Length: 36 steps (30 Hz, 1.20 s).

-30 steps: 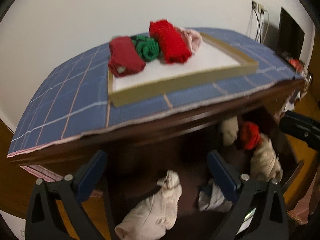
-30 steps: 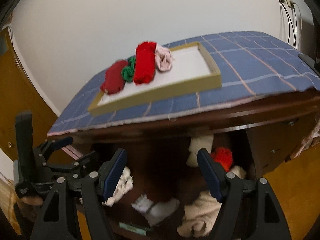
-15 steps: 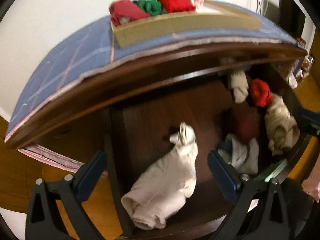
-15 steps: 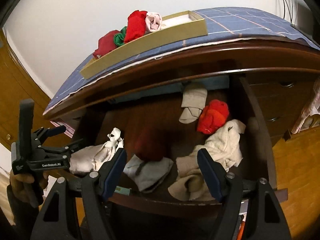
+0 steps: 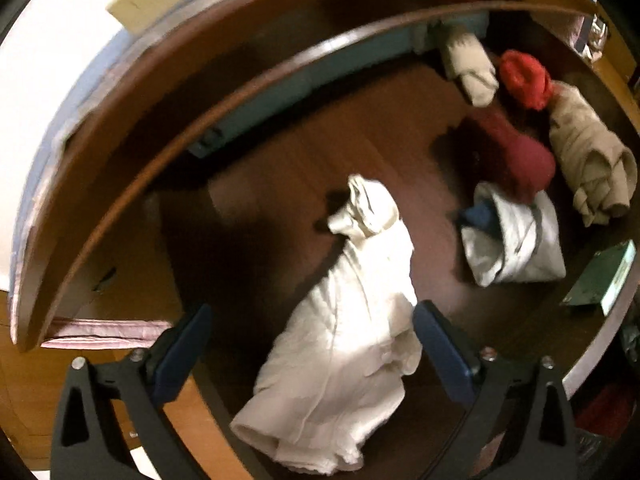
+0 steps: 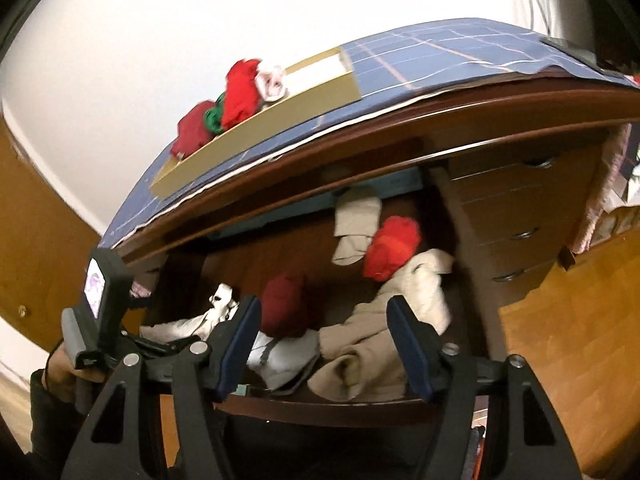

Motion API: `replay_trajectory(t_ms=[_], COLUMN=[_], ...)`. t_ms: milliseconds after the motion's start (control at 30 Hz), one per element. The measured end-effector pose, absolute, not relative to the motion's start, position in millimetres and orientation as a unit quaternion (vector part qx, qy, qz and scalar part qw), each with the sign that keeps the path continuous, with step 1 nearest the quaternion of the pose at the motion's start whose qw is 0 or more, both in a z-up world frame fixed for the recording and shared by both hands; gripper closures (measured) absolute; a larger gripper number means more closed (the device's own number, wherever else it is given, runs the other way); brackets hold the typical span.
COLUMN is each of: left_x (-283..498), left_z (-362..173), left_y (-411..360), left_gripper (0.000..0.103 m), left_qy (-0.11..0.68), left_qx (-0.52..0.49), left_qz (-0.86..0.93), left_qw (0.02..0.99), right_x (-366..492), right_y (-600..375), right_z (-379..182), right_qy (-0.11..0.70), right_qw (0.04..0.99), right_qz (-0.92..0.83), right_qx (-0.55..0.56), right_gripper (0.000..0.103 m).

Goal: Take underwear out of drawer
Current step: 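Move both tools back down into the open drawer, then grasp the white underwear with left tool while right grasps beige underwear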

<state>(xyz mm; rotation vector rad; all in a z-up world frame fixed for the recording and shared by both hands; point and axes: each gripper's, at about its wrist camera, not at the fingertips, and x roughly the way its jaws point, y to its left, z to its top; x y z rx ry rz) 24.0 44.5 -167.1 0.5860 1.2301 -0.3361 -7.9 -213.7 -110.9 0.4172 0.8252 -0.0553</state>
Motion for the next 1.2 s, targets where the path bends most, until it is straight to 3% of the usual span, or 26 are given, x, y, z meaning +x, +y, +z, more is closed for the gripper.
replay_trajectory(t_ms=[467,500,533,567,733,867,1200], left_x=[26.1,24.5,22.0,20.4,19.9,20.9,16.3], left_z=[-213.5,-213.4,-211.5,-211.2,-200.6,-175.2,-109.0], left_y=[21.0,20.2,19.6,19.9,32.6,56.0,95.0], left_gripper=[0.025,0.030,0.052,0.054,0.059,0.059,0.059], left_qy=[0.638,0.635,0.630,0.638,0.624,0.607,0.486], left_qx=[0.327,0.329,0.330,0.316,0.243,0.105,-0.097], left_qz=[-0.164,-0.165,-0.171,-0.183,-0.195,-0.211,-0.204], left_qw=[0.678,0.679,0.682,0.678,0.716,0.759,0.844], right_x=[-7.4,-6.5,-5.1,-3.1,4.5,9.2,20.3], right_y=[-247.1,-247.7,-247.5,-246.5,-240.9,-236.5,-232.4], right_z=[-113.8,-115.2,-117.4,-120.2,-130.5,-138.3,-151.8], right_qy=[0.410,0.413,0.418,0.427,0.457,0.478,0.520], right_qw=[0.867,0.863,0.859,0.854,0.836,0.825,0.804], right_qz=[-0.021,-0.017,-0.014,-0.012,0.001,0.000,-0.029], right_qx=[0.284,0.290,0.295,0.296,0.303,0.302,0.288], right_gripper=[0.036,0.036,0.036,0.036,0.036,0.036,0.036])
